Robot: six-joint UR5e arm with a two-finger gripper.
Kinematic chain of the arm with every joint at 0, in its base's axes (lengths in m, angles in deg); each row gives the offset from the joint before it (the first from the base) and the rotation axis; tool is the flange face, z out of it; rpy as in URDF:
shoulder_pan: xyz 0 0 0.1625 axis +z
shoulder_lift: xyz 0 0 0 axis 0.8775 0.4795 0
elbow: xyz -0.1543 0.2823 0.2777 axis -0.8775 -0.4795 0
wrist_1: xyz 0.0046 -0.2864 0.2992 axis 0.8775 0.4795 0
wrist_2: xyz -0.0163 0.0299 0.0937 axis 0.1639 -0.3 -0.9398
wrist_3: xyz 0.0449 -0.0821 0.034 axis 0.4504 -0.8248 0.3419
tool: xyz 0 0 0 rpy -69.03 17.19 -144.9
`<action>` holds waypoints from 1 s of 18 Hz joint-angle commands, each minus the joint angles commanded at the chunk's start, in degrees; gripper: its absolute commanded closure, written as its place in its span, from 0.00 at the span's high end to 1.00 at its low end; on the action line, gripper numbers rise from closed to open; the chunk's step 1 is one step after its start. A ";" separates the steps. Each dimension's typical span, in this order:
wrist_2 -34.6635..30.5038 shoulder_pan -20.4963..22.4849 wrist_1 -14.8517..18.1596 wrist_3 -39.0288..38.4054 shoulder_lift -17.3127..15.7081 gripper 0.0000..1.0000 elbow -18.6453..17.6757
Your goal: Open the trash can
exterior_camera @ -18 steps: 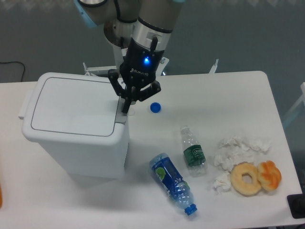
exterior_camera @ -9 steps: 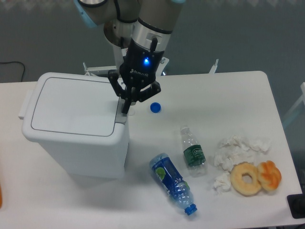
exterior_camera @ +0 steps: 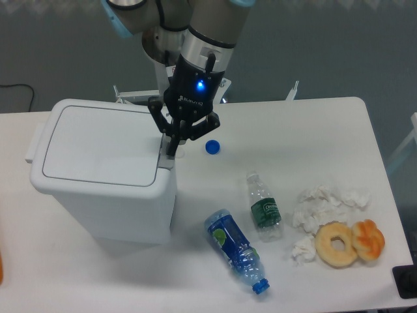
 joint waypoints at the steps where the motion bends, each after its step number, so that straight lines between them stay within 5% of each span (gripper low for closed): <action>1: 0.00 0.00 0.00 0.00 0.09 0.00 0.09; 9: 0.00 0.09 -0.09 -0.26 0.26 0.01 0.96; 13: 0.09 0.44 -0.09 0.17 0.35 0.44 2.28; 16: 0.00 2.54 -0.18 0.44 0.35 0.65 2.55; 18: -0.52 3.95 -0.70 0.79 1.14 1.00 2.81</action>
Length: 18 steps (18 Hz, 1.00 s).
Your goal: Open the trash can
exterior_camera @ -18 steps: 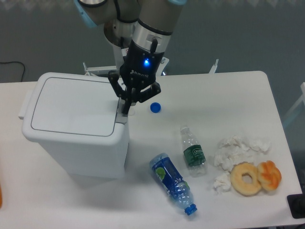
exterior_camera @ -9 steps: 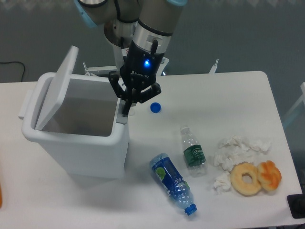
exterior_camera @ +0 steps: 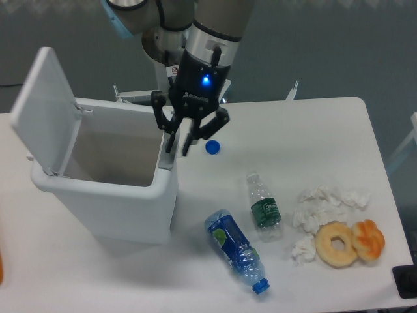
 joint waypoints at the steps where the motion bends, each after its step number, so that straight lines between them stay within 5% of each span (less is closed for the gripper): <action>1: -0.79 0.79 0.00 0.26 0.18 1.00 0.09; 6: -8.60 1.24 -0.61 4.73 5.44 1.00 0.18; 11: -18.17 1.24 -7.55 16.68 13.35 1.00 1.93; 14: -28.71 1.15 -7.65 26.60 16.96 1.00 4.04; 18: -30.59 2.46 -7.65 31.38 21.35 1.00 7.11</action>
